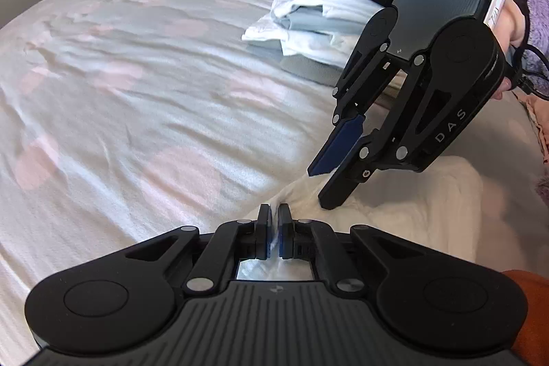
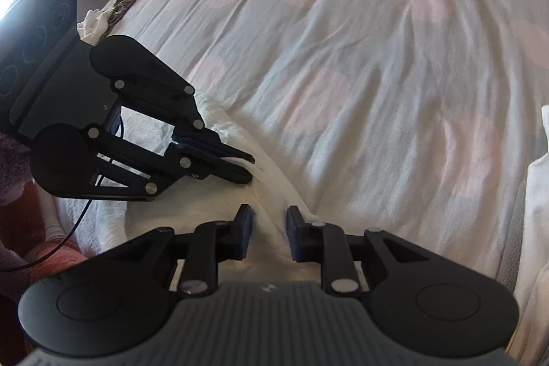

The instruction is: Fold clothes

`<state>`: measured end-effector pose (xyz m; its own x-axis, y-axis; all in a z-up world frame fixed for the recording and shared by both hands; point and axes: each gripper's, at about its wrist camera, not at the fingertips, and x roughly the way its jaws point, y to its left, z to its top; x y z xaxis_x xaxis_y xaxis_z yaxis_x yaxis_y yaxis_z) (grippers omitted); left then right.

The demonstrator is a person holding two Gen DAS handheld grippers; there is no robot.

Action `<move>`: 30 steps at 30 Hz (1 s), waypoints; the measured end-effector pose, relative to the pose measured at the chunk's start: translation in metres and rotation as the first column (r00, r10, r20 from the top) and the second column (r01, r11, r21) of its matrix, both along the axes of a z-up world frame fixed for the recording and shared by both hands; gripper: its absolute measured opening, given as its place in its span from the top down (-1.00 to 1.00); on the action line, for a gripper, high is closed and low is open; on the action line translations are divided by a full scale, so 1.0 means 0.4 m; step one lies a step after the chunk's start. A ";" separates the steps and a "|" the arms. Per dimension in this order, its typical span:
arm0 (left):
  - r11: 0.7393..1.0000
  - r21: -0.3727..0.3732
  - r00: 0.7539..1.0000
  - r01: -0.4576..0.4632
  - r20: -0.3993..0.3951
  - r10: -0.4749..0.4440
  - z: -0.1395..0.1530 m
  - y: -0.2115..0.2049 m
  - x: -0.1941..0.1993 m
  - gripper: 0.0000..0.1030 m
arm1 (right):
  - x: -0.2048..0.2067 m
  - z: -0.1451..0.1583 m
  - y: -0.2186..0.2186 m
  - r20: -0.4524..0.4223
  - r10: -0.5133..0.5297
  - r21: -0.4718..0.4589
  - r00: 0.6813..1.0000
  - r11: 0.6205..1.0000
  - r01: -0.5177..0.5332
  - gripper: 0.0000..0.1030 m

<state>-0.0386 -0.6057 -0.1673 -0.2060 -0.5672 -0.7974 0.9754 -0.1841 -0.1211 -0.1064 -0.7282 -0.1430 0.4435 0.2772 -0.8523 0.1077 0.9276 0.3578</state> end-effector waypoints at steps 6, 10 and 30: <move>0.994 -0.033 0.994 -0.106 -0.043 0.105 0.019 0.033 0.031 0.69 | -0.027 0.015 0.013 0.067 -0.098 -0.060 0.993 0.993 0.102 0.38; 0.982 -0.072 0.985 -0.175 -0.026 0.173 0.094 0.091 0.054 0.67 | -0.089 0.098 0.064 0.179 -0.151 -0.130 0.972 0.976 0.176 0.37; 0.687 -0.105 0.668 -0.719 0.170 0.725 0.389 0.834 0.282 0.64 | -0.067 0.011 0.260 0.144 -0.338 -0.251 0.930 0.896 0.365 0.58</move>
